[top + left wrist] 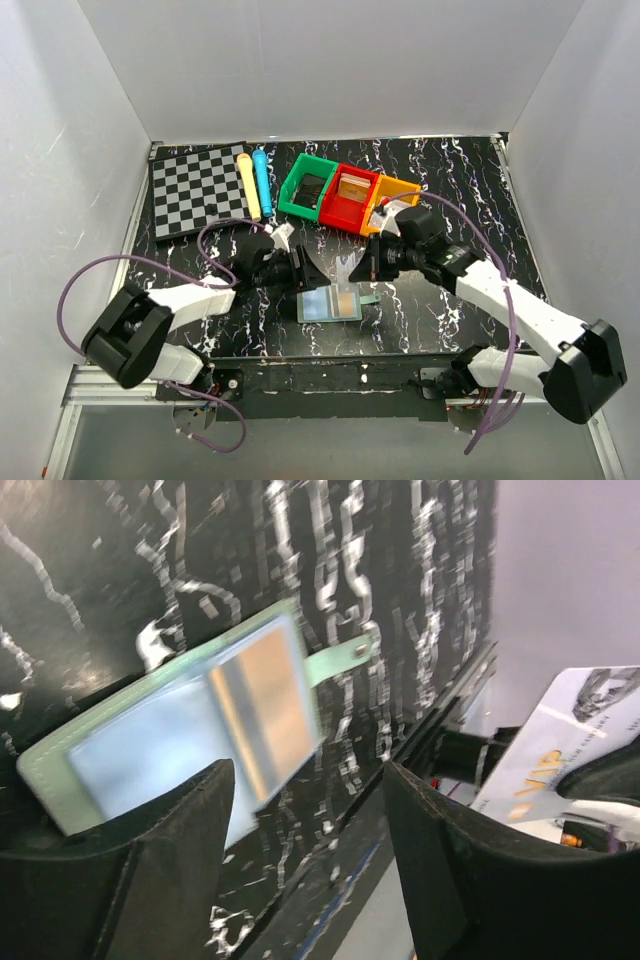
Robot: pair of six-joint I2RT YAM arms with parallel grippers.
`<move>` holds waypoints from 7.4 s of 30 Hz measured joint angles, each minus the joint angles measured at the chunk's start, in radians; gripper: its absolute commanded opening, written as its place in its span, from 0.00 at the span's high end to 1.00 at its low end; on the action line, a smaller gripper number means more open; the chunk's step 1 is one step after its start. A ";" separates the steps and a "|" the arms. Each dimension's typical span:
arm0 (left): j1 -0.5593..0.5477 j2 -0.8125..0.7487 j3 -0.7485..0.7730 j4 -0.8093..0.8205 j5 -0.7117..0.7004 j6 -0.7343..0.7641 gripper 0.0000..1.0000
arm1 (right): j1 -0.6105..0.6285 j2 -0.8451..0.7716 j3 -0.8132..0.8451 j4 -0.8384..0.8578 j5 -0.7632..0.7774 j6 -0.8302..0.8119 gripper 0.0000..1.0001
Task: Take the credit cards out of the card holder
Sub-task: Remove the credit card from the card holder, then place the credit card in the storage box.
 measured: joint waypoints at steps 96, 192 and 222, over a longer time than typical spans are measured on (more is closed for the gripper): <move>-0.058 -0.502 -0.174 0.481 0.287 0.018 1.00 | 0.030 -0.156 0.061 0.076 -0.365 -0.170 0.67; 0.034 -0.557 -0.180 0.025 0.079 0.053 0.64 | -0.447 0.610 0.579 -0.237 -0.092 -1.406 0.99; 0.034 -0.535 -0.183 0.047 0.099 0.046 0.65 | -0.380 0.686 0.570 -0.269 0.003 -1.459 0.99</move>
